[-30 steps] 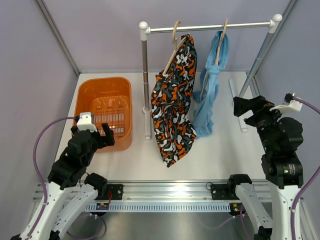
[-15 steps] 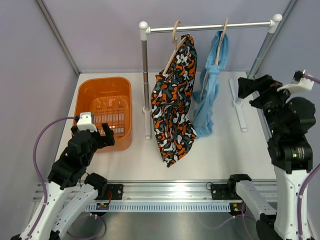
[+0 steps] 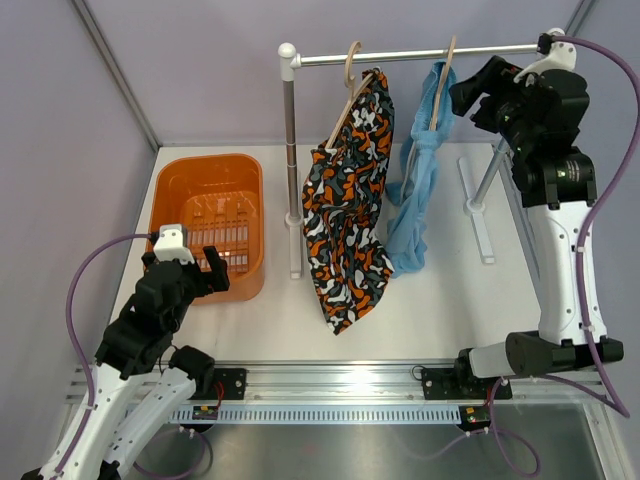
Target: Remove the shorts from the hanger
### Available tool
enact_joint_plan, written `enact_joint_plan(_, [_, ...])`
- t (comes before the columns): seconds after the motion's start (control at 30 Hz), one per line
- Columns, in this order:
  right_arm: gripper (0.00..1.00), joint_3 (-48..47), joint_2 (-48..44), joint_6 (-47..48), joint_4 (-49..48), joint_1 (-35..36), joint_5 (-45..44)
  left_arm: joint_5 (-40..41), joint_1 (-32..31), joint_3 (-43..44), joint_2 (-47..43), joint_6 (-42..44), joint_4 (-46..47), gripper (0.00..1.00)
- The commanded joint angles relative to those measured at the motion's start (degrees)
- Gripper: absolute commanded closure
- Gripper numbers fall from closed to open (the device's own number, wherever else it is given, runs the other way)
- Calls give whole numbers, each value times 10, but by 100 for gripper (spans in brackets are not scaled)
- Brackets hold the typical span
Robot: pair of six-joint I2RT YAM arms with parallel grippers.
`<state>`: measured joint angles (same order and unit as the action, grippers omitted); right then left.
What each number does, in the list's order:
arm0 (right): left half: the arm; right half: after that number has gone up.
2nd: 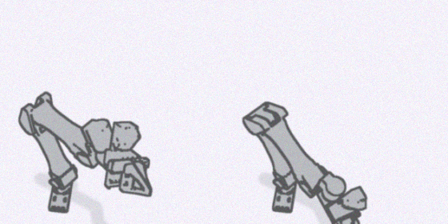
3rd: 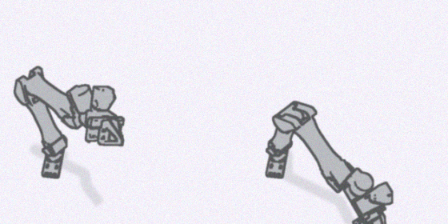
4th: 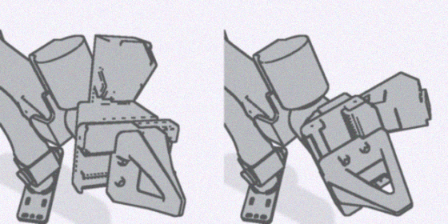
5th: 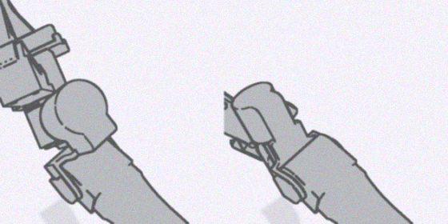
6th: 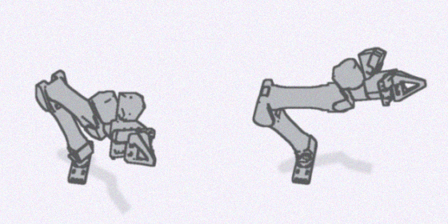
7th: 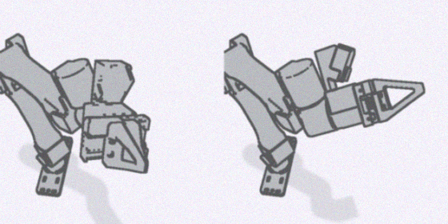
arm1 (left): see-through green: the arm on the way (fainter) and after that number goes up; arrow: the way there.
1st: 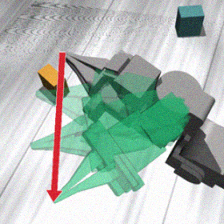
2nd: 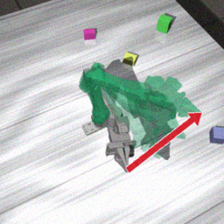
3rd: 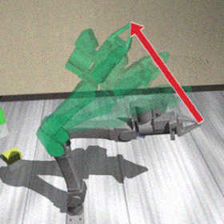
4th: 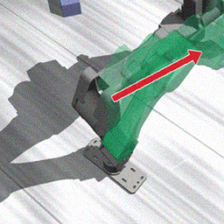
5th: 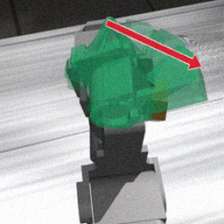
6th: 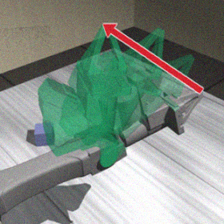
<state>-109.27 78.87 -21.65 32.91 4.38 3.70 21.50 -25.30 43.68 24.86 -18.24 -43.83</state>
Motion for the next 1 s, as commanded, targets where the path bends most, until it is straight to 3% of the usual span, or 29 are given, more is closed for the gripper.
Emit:
enact_joint_plan(0.0, [21, -68, 13, 40, 42, 35, -35, 4, -3, 11, -7, -2, 24, 1])
enact_joint_plan(0.2, [20, -99, 51, 82, 65, 98, -127, 5, -3, 11, -8, -1, 24, 1])
enact_joint_plan(0.47, [22, -136, 115, 108, 71, 131, -232, 6, -3, 11, -10, -3, 23, 1])
enact_joint_plan(0.73, [24, -188, 175, 129, 77, 134, -258, 7, -3, 11, -10, -3, 23, 1])
enact_joint_plan(0.97, [33, -197, 201, 144, 63, 134, -289, 8, -3, 11, -10, -4, 23, 1])
